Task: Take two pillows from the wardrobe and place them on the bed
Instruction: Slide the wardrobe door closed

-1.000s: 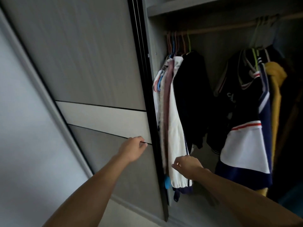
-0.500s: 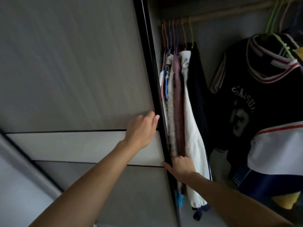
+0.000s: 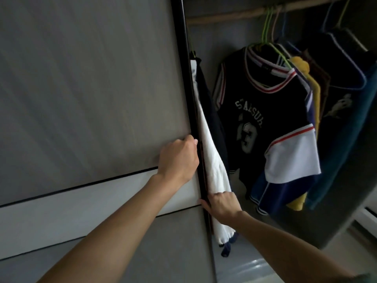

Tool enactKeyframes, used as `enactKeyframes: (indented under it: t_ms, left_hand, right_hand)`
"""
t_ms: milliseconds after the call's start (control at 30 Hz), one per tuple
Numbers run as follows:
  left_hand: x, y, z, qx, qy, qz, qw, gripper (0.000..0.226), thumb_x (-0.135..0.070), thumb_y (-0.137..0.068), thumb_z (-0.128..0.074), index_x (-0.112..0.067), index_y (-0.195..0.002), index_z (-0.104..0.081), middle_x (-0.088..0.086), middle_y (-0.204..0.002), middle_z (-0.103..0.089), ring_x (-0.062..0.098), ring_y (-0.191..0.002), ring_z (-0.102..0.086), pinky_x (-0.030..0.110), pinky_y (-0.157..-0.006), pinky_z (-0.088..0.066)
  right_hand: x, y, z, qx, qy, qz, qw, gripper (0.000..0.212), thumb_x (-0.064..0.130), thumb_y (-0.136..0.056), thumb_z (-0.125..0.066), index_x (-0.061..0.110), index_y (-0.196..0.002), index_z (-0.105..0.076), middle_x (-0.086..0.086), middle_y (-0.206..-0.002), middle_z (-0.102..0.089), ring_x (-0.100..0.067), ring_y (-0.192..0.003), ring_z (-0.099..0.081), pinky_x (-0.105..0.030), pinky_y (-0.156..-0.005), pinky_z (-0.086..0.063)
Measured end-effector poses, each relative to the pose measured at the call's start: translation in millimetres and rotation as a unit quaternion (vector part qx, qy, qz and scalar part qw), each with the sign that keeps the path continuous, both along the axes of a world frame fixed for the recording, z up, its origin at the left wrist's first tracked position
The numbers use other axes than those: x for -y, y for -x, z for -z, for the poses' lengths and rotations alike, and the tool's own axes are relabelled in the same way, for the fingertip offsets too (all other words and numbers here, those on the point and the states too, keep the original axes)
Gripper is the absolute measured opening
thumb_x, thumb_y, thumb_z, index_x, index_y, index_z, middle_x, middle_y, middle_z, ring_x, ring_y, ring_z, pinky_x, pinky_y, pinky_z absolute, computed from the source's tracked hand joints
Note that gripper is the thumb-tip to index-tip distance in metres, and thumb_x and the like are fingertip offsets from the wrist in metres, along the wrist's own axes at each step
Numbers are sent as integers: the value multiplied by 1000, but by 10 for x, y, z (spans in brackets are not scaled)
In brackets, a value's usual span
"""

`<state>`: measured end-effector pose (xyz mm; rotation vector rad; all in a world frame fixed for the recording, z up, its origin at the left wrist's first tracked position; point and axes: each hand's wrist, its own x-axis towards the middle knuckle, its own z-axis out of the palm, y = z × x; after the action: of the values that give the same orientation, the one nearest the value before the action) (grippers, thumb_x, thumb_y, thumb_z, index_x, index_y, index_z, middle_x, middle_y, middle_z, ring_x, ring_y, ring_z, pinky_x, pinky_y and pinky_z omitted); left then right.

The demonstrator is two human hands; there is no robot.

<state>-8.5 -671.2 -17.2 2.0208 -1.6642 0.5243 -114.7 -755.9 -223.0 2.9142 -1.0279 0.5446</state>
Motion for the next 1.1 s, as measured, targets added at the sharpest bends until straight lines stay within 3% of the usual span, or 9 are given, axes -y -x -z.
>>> enactKeyframes:
  t_ms: [133, 333, 567, 767, 933, 1100]
  left_hand:
    - [241, 282, -9, 6, -4, 9, 1000, 29, -19, -99, -35, -7, -79, -51, 20, -74, -68, 41, -68, -62, 34, -54, -29]
    - [677, 771, -16, 2, -10, 12, 1000, 29, -20, -99, -35, -3, -84, -54, 21, -83, -68, 41, -75, -62, 35, -57, -31]
    - [1308, 1561, -52, -10, -6, -12, 1000, 30, -20, -98, -36, -1, -87, -56, 25, -88, -68, 43, -82, -63, 40, -64, -43]
    - [1830, 2164, -57, -25, -22, -7, 999, 30, -23, -98, -35, -2, -93, -57, 27, -98, -66, 45, -91, -60, 45, -75, -46]
    - [2244, 2586, -83, -28, -32, 14, 999, 32, -25, -98, -35, -3, -92, -57, 26, -98, -66, 45, -90, -61, 43, -74, -47]
    - [2630, 2976, -74, -26, -24, 37, 999, 32, -27, -96, -36, -5, -89, -59, 23, -95, -67, 43, -86, -62, 41, -69, -47]
  right_hand:
    - [146, 261, 21, -9, -21, 42, 999, 48, 59, -92, -33, 16, -86, -54, -12, -81, -72, -38, -78, -66, -36, -57, -34]
    - [442, 706, -73, -6, -56, 103, 993, 47, 57, -92, -34, 16, -88, -56, -11, -88, -71, -35, -82, -65, -37, -59, -35]
    - [1063, 1835, -206, -23, -131, 94, 987, 49, 61, -92, -29, 20, -94, -57, -11, -94, -68, -35, -86, -63, -38, -63, -39]
    - [1574, 3000, -219, -8, -135, 169, 976, 47, 63, -91, -30, 24, -91, -57, -6, -92, -68, -31, -85, -64, -37, -64, -41]
    - [2073, 3909, -333, 66, -95, 292, 949, 47, 65, -89, -32, 24, -93, -56, -10, -89, -71, -33, -83, -66, -36, -61, -41]
    - [2607, 4568, -546, 157, -79, 420, 890, 46, 57, -90, -41, 17, -111, -51, -17, -101, -69, -38, -92, -64, -42, -71, -48]
